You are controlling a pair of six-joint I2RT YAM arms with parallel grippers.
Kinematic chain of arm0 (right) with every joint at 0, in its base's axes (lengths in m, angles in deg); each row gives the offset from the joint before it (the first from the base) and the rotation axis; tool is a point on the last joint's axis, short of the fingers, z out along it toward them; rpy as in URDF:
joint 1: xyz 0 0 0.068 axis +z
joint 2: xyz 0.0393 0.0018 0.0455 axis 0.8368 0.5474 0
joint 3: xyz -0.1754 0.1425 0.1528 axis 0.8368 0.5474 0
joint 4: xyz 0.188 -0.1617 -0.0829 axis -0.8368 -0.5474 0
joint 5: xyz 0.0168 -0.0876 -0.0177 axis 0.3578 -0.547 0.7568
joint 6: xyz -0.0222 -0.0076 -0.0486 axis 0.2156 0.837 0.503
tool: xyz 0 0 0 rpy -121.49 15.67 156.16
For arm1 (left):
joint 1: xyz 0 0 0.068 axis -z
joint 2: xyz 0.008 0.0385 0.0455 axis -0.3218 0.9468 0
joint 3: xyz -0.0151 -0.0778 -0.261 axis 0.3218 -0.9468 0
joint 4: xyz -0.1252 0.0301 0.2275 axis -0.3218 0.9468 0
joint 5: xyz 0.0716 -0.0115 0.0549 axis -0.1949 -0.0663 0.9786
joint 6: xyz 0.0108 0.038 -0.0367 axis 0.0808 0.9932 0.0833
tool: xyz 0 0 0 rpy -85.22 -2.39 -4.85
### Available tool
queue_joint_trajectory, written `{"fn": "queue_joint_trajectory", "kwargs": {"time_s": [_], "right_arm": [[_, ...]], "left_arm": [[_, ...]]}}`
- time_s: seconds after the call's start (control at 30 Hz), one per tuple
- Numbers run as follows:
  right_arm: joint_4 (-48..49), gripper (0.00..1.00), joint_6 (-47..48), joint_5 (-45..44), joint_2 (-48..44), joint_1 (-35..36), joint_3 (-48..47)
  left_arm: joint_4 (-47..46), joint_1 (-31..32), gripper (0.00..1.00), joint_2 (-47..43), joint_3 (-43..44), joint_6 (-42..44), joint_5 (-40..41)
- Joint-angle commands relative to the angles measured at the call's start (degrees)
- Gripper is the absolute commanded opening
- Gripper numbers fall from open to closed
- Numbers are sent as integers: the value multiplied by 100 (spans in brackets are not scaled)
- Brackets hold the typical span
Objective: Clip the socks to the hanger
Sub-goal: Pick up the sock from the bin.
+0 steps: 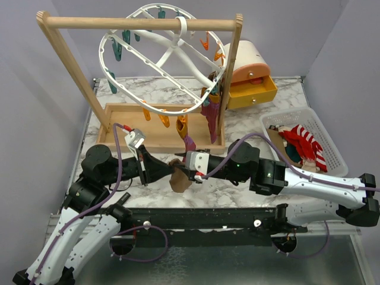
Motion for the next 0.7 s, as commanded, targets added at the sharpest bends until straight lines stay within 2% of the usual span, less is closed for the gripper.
{"fn": "queue_joint_trajectory", "kwargs": {"time_s": [0.0, 0.07, 0.2, 0.23, 0.3, 0.37, 0.6, 0.67], "right_arm": [[-603, 34, 261, 202, 134, 50, -321], [-772, 34, 251, 227, 175, 53, -392], [-1050, 27, 210, 341, 160, 52, -443], [-1114, 30, 204, 369, 152, 52, -445], [-1198, 47, 201, 369, 130, 52, -429], [-1222, 55, 234, 306, 76, 52, -399], [-1287, 56, 388, 320, 40, 56, -483], [-1260, 52, 447, 293, 91, 52, -495]], "left_arm": [[57, 32, 0, 58, 219, -18, -116], [57, 33, 0, 69, 245, -7, -98], [57, 41, 0, 69, 306, -5, -67], [58, 41, 0, 71, 328, -5, -67], [59, 41, 0, 92, 359, 3, -88], [65, 41, 0, 118, 375, -5, -106], [67, 41, 0, 130, 404, -64, -159], [68, 41, 0, 143, 423, -74, -180]]}}
